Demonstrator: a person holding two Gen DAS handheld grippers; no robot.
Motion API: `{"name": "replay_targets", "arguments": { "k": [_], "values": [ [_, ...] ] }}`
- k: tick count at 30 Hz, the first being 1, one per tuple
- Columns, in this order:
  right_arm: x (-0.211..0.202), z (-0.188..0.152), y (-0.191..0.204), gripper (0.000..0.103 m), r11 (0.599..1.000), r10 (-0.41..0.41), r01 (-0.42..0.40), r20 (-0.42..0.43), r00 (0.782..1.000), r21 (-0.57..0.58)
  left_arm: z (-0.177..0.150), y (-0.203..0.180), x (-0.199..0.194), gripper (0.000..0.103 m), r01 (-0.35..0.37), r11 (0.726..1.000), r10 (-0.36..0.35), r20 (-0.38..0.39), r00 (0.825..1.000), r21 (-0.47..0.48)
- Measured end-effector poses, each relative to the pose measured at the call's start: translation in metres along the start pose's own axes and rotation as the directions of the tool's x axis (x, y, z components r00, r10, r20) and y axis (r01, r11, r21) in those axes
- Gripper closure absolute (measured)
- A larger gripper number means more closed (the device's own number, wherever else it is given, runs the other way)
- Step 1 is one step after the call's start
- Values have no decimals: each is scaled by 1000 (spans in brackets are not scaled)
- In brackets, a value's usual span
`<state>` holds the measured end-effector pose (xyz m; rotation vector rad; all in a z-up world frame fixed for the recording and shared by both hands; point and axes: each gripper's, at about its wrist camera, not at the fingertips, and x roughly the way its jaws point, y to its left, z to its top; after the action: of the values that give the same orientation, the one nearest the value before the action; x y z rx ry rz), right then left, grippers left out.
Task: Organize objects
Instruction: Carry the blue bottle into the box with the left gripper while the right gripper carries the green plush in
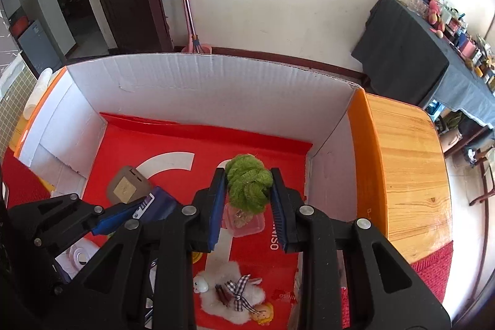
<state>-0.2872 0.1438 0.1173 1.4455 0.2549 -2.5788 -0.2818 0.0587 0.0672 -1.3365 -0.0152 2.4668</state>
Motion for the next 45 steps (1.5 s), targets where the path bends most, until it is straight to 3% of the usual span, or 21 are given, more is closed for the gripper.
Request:
{"name": "replay_targets", "arguments": {
  "k": [21, 26, 45],
  "values": [
    [45, 9, -9, 77, 996, 36, -25, -129, 991, 89, 10, 16, 32, 74, 13, 995, -20, -77, 997, -98],
    [47, 8, -12, 77, 995, 40, -28, -135, 990, 93, 6, 21, 33, 74, 42, 991, -51, -77, 996, -126],
    [42, -2, -21, 76, 995, 41, -28, -140, 989, 96, -5, 14, 23, 74, -3, 995, -4, -77, 997, -96]
  ]
}}
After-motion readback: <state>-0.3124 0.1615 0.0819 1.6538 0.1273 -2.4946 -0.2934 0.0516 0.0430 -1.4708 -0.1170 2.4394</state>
